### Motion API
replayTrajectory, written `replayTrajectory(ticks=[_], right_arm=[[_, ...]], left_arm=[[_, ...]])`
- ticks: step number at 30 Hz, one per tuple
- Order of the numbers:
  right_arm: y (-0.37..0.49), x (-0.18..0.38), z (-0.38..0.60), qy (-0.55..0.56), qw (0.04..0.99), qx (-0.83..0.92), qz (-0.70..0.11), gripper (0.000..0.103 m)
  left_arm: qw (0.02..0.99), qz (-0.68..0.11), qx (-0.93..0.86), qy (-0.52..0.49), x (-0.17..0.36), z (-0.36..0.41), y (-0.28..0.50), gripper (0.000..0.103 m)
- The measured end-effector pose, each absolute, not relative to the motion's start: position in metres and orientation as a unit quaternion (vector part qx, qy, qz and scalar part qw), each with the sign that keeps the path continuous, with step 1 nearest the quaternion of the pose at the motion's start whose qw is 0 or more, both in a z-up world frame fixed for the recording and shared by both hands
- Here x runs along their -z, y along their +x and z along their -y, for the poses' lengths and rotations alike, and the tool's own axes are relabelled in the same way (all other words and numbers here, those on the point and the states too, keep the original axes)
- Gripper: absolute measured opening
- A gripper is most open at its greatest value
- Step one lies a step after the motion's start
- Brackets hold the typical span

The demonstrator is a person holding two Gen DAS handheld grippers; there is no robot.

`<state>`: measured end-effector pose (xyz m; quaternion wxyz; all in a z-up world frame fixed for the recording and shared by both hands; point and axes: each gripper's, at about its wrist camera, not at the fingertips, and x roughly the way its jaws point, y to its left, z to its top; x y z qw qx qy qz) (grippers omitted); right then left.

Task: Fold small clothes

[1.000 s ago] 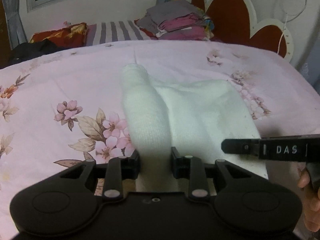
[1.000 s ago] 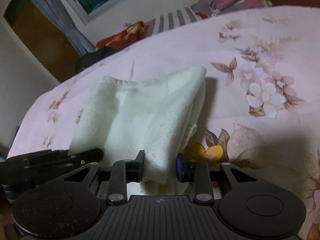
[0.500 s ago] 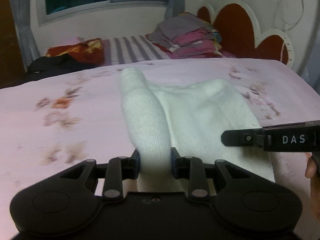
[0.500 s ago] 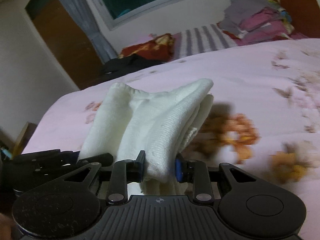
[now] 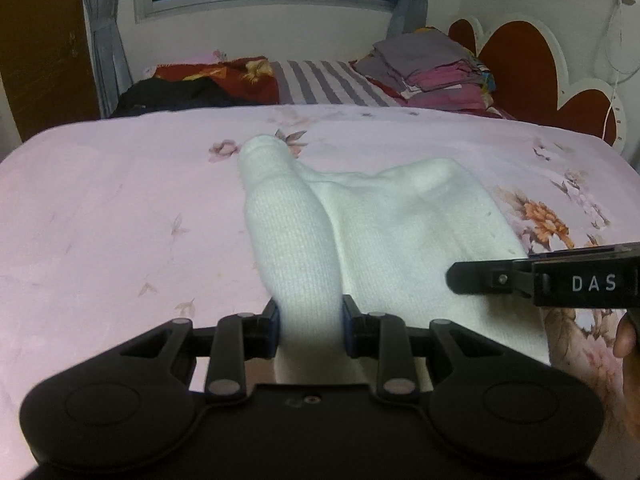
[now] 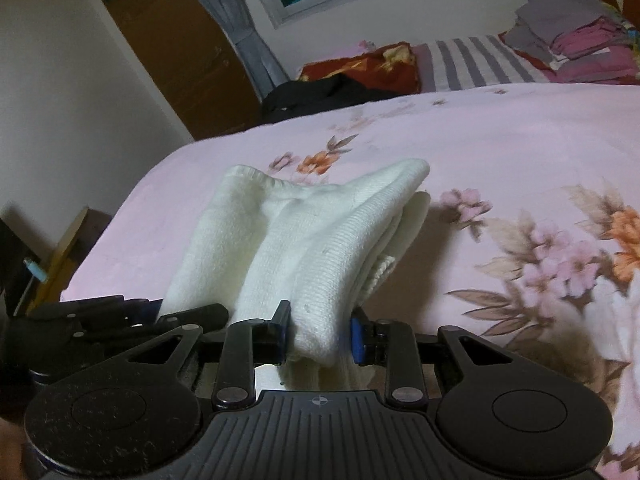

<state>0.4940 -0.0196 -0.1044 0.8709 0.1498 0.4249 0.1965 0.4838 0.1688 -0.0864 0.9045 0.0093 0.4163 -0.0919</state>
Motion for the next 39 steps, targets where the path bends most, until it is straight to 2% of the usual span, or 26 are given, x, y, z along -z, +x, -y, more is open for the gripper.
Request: replayTrajectory(ticks=[5, 8, 10, 13, 16, 17, 18, 19, 21, 25, 26, 28, 31, 33, 37, 39], right_arm=[[0.503, 0.131, 0.011, 0.133, 0.865, -0.158, -0.457, 0.029], [0.510, 0.150, 0.021, 0.141, 0.857, -0.138, -0.475, 0.029], [0.509, 0.156, 0.028, 0.154, 0.855, -0.140, -0.474, 0.029], [0.511, 0.158, 0.029, 0.155, 0.856, -0.139, -0.473, 0.029], [0.512, 0.160, 0.033, 0.161, 0.854, -0.140, -0.474, 0.029], [0.513, 0.160, 0.034, 0.164, 0.853, -0.141, -0.475, 0.030], [0.512, 0.156, 0.033, 0.166, 0.852, -0.144, -0.475, 0.030], [0.510, 0.150, 0.036, 0.169, 0.858, -0.141, -0.465, 0.030], [0.497, 0.128, 0.041, 0.154, 0.886, -0.123, -0.420, 0.030], [0.514, 0.110, 0.032, 0.122, 0.897, -0.143, -0.399, 0.029], [0.522, 0.111, 0.025, 0.108, 0.897, -0.146, -0.404, 0.027], [0.537, 0.117, 0.012, 0.082, 0.893, -0.154, -0.415, 0.017], [0.552, 0.141, 0.001, 0.023, 0.881, -0.137, -0.452, 0.016], [0.557, 0.157, 0.004, -0.008, 0.883, -0.112, -0.456, 0.016], [0.562, 0.162, 0.016, 0.009, 0.880, -0.114, -0.461, 0.017], [0.558, 0.155, 0.020, 0.011, 0.882, -0.113, -0.457, 0.016]], left_arm=[[0.888, -0.444, 0.120, -0.018, 0.112, -0.183, 0.493, 0.031], [0.888, -0.440, 0.127, -0.039, 0.123, -0.194, 0.496, 0.042], [0.890, -0.437, 0.124, -0.051, 0.128, -0.206, 0.496, 0.056], [0.889, -0.430, 0.133, -0.078, 0.134, -0.222, 0.492, 0.065], [0.893, -0.419, 0.136, -0.087, 0.136, -0.233, 0.486, 0.067], [0.892, -0.422, 0.136, -0.090, 0.137, -0.234, 0.485, 0.066], [0.890, -0.424, 0.140, -0.091, 0.136, -0.237, 0.484, 0.059], [0.891, -0.419, 0.145, -0.093, 0.131, -0.239, 0.484, 0.044], [0.902, -0.394, 0.151, -0.089, 0.114, -0.239, 0.481, 0.036], [0.910, -0.364, 0.185, -0.071, 0.091, -0.225, 0.502, 0.034], [0.909, -0.368, 0.188, -0.055, 0.091, -0.218, 0.512, 0.033], [0.904, -0.380, 0.188, -0.047, 0.099, -0.209, 0.528, 0.024], [0.882, -0.424, 0.198, -0.053, 0.124, -0.201, 0.543, 0.020], [0.883, -0.419, 0.207, -0.047, 0.134, -0.196, 0.540, 0.020], [0.879, -0.422, 0.211, -0.065, 0.133, -0.200, 0.541, 0.019], [0.883, -0.415, 0.207, -0.066, 0.124, -0.204, 0.533, 0.012]])
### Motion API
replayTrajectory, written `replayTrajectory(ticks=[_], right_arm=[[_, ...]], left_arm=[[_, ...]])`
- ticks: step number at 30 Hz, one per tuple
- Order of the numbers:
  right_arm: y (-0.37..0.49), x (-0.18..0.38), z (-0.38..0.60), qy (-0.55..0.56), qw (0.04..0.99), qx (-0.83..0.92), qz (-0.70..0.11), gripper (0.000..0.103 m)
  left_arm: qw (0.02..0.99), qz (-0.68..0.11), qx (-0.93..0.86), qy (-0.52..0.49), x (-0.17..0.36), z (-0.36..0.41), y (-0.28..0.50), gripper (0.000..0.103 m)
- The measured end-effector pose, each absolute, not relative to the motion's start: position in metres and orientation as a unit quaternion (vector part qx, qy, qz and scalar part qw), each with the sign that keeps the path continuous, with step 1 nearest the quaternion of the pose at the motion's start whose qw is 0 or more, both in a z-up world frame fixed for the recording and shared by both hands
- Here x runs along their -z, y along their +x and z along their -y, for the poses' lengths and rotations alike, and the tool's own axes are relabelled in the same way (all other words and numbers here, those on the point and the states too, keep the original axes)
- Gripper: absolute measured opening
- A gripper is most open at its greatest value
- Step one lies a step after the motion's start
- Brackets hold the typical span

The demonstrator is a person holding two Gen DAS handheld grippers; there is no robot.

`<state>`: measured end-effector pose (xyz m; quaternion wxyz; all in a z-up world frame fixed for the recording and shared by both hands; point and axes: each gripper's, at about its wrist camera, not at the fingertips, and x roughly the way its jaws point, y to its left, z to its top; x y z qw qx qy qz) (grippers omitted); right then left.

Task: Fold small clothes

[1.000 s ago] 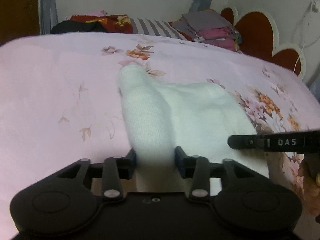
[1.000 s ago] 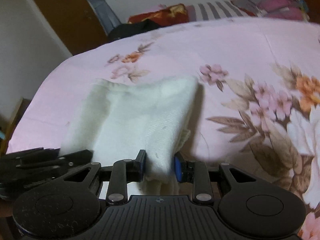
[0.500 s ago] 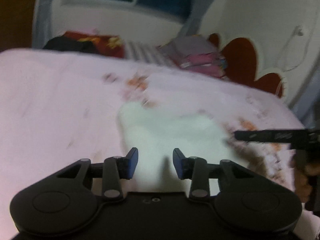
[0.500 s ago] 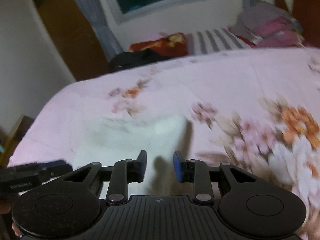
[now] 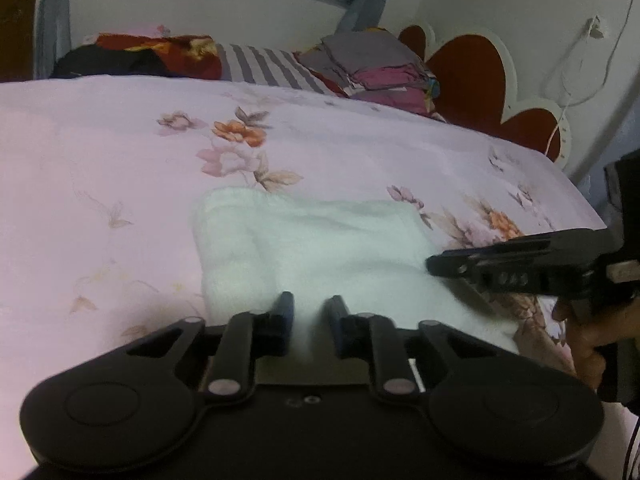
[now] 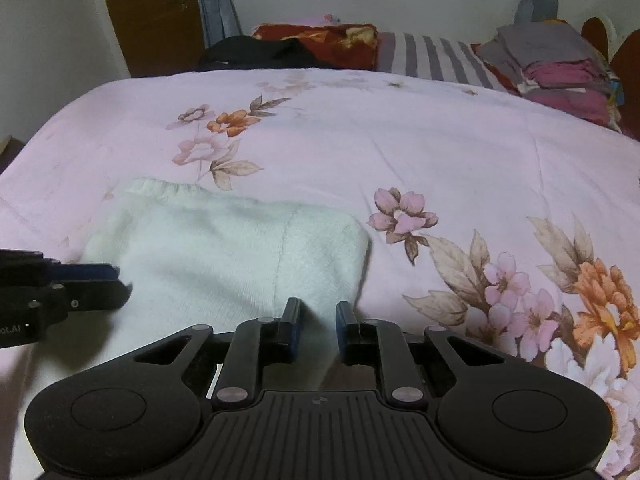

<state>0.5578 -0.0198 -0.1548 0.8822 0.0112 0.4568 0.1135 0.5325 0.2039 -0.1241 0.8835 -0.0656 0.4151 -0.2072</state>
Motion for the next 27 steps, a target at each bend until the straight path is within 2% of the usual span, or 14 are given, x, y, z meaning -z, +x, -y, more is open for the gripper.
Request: replayTrajectory(ticks=[6, 11, 15, 20, 27], right_arm=[[0.507, 0.116, 0.013, 0.031, 0.896, -0.172, -0.409, 0.016], [0.492, 0.146, -0.003, -0.053, 0.888, -0.162, -0.427, 0.016], [0.490, 0.143, 0.003, -0.042, 0.891, -0.156, -0.424, 0.016], [0.439, 0.119, 0.002, -0.029, 0.890, -0.206, -0.407, 0.017], [0.388, 0.133, -0.004, -0.029, 0.878, -0.222, -0.424, 0.017]], left_arm=[[0.892, -0.390, 0.222, -0.057, 0.111, -0.201, 0.486, 0.013], [0.887, -0.409, 0.202, -0.076, 0.132, -0.196, 0.482, 0.012], [0.889, -0.404, 0.201, -0.074, 0.122, -0.193, 0.462, 0.011], [0.889, -0.412, 0.178, -0.091, 0.124, -0.200, 0.413, 0.011], [0.895, -0.411, 0.151, -0.083, 0.125, -0.193, 0.369, 0.011]])
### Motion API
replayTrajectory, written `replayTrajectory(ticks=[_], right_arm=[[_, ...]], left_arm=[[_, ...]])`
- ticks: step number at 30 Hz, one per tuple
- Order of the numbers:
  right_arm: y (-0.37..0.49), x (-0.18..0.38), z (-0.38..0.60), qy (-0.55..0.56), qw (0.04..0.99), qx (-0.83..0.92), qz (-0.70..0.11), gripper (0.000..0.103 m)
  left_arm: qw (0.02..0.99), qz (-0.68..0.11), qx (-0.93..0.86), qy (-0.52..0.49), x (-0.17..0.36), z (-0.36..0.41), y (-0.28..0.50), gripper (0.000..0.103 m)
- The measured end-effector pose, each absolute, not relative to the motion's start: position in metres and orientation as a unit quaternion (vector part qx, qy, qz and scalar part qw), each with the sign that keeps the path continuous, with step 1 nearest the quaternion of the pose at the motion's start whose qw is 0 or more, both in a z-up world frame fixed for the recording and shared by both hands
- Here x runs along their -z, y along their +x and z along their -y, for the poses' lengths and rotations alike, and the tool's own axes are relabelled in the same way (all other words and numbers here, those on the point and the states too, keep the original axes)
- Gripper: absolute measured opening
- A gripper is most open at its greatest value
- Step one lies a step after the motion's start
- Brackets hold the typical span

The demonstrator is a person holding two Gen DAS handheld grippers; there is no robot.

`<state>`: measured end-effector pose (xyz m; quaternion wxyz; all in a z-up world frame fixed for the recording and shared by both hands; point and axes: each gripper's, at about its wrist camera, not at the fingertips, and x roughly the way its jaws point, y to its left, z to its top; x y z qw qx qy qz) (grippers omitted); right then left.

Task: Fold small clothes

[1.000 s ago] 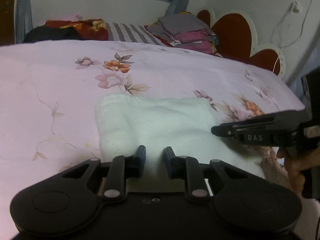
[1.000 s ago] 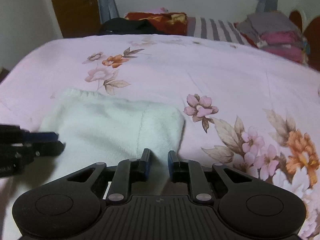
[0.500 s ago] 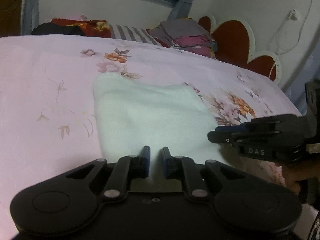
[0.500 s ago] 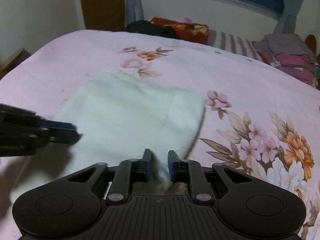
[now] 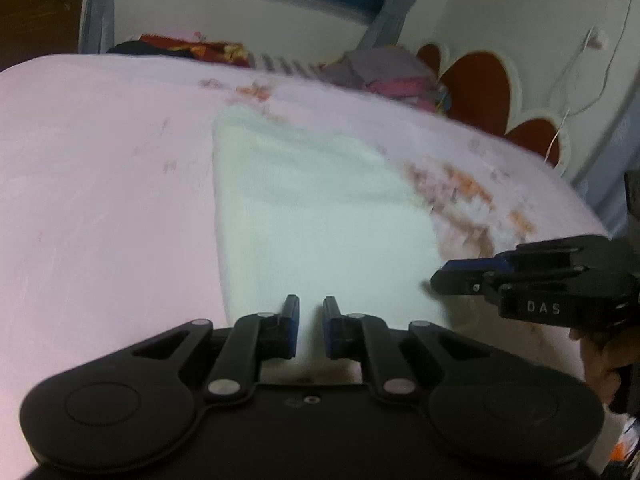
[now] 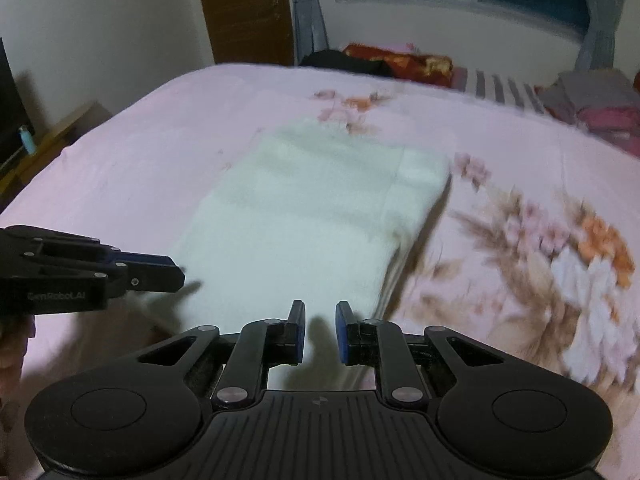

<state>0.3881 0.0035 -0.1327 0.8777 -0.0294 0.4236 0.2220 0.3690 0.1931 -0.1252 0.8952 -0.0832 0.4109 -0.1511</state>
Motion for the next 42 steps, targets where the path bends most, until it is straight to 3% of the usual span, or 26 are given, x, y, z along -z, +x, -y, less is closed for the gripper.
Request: replayTrajectory(ticks=[3, 7, 14, 15, 17, 18, 19, 20, 21, 42], right_arm=[[0.389, 0.149, -0.001, -0.061, 0.882, -0.171, -0.434, 0.017], [0.371, 0.134, 0.024, 0.016, 0.896, -0.157, -0.416, 0.017], [0.298, 0.103, 0.040, 0.050, 0.904, -0.152, -0.397, 0.017], [0.285, 0.098, 0.038, 0.052, 0.904, -0.152, -0.397, 0.017], [0.259, 0.088, 0.038, 0.057, 0.907, -0.150, -0.389, 0.017], [0.247, 0.084, 0.038, 0.060, 0.909, -0.146, -0.385, 0.017], [0.236, 0.081, 0.038, 0.061, 0.911, -0.136, -0.385, 0.032], [0.225, 0.078, 0.039, 0.061, 0.913, -0.121, -0.386, 0.088], [0.216, 0.075, 0.040, 0.060, 0.917, -0.102, -0.380, 0.102], [0.072, 0.007, 0.042, 0.045, 0.949, -0.068, -0.304, 0.103]], left_arm=[[0.900, -0.407, 0.135, -0.077, 0.124, -0.191, 0.361, 0.010], [0.915, -0.383, 0.108, -0.062, 0.110, -0.187, 0.333, 0.011], [0.922, -0.371, 0.094, -0.059, 0.086, -0.168, 0.272, 0.011], [0.924, -0.368, 0.091, -0.057, 0.082, -0.164, 0.264, 0.015], [0.927, -0.362, 0.082, -0.046, 0.075, -0.155, 0.242, 0.034], [0.930, -0.358, 0.072, -0.041, 0.071, -0.151, 0.233, 0.061], [0.934, -0.350, 0.059, -0.034, 0.067, -0.147, 0.222, 0.098], [0.940, -0.337, 0.043, -0.025, 0.063, -0.144, 0.212, 0.101], [0.947, -0.319, 0.032, -0.015, 0.059, -0.141, 0.200, 0.103], [0.962, -0.271, 0.033, -0.001, -0.002, -0.113, 0.071, 0.103]])
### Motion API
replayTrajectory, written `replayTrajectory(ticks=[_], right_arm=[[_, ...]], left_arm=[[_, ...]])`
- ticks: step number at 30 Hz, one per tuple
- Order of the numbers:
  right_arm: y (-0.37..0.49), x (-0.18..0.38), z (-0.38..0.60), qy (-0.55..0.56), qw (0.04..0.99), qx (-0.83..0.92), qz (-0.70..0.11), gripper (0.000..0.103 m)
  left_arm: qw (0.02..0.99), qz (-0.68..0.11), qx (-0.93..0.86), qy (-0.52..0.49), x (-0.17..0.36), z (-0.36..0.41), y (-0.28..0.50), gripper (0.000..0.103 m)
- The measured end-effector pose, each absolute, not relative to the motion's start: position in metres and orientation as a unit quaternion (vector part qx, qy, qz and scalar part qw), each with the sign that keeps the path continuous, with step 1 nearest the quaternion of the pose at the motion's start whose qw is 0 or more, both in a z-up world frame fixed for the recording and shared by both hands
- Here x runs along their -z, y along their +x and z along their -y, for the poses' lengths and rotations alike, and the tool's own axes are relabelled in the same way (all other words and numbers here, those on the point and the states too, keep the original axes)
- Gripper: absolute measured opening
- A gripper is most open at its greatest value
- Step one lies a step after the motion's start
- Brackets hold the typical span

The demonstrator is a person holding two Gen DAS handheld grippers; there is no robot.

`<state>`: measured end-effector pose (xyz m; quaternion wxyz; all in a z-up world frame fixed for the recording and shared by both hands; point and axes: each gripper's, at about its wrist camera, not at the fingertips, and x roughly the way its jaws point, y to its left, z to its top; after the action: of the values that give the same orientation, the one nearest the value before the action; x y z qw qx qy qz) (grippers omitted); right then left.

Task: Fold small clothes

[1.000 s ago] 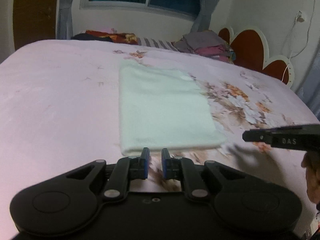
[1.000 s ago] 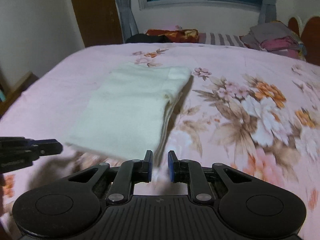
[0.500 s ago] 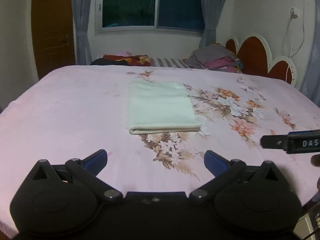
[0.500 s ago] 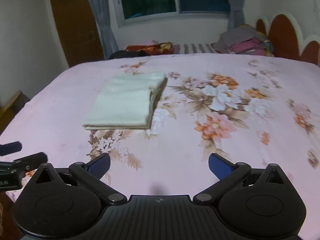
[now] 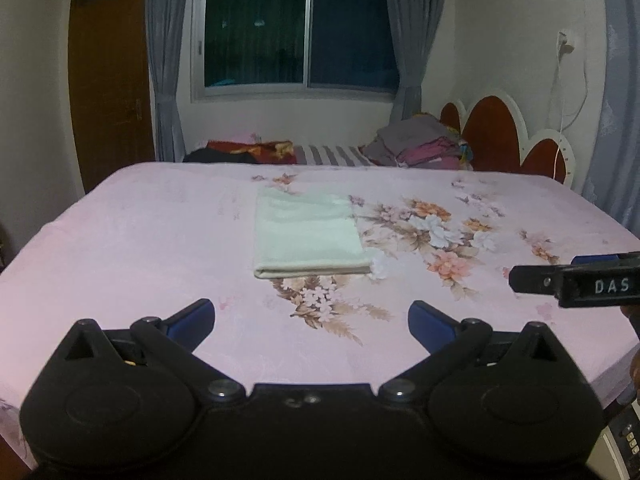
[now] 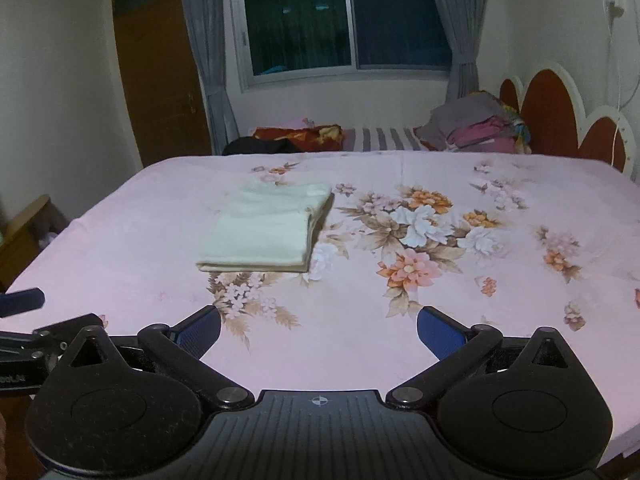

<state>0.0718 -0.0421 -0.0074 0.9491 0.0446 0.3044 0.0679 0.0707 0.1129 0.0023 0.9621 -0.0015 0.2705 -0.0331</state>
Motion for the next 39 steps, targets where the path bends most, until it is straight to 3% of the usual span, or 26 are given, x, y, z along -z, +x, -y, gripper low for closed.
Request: replayTrajectory(ticks=[39], right_arm=[[0.047, -0.009, 0.049, 0.051, 0.953, -0.061, -0.294, 0.103]], left_arm=[[0.968, -0.245, 0.044, 0.006, -0.016, -0.105, 0.060, 0.103]])
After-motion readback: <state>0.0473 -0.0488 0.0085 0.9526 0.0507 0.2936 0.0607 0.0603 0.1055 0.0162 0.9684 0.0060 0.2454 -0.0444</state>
